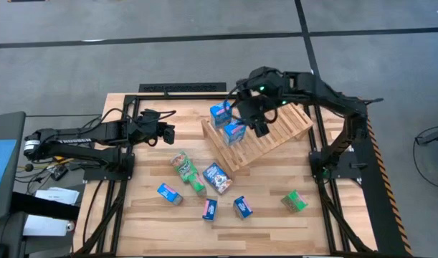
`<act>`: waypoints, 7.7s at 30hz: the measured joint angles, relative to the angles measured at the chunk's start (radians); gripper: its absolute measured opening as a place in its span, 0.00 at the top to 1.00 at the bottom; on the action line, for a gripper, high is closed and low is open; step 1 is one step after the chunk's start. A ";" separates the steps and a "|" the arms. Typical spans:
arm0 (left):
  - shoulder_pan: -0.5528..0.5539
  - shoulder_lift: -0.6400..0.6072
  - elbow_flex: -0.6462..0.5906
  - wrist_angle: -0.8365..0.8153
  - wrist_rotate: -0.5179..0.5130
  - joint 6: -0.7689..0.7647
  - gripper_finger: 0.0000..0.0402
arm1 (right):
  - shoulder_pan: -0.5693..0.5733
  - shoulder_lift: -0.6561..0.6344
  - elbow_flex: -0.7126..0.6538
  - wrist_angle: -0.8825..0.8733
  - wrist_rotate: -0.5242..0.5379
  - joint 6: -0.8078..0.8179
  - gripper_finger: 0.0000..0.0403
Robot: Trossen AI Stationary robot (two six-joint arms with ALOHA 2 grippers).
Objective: Stack cereal on shelf
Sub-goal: Put the right light blue cereal box aligned with the other light blue cereal box on the shelf, then put the light blue cereal box aligned with the other light blue cereal boxes on the shelf
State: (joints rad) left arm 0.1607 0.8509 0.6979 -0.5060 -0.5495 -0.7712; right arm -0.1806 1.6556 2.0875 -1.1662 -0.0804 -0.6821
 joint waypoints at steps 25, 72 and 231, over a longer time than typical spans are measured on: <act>0.000 0.000 0.000 0.000 -0.011 -0.013 0.52 | -0.003 -0.338 -0.607 0.145 -0.236 0.309 0.97; 0.000 0.000 0.000 -0.011 -0.041 -0.049 0.52 | -0.088 -0.270 -0.865 0.522 -0.231 0.307 0.93; -0.973 0.140 -0.409 0.446 -0.034 0.094 0.11 | 0.017 -0.290 -0.733 0.041 -0.276 0.806 0.46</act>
State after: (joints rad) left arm -0.8120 0.9905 0.2886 -0.0599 -0.5839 -0.6776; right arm -0.1633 1.3659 1.3544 -1.1256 -0.3565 0.1242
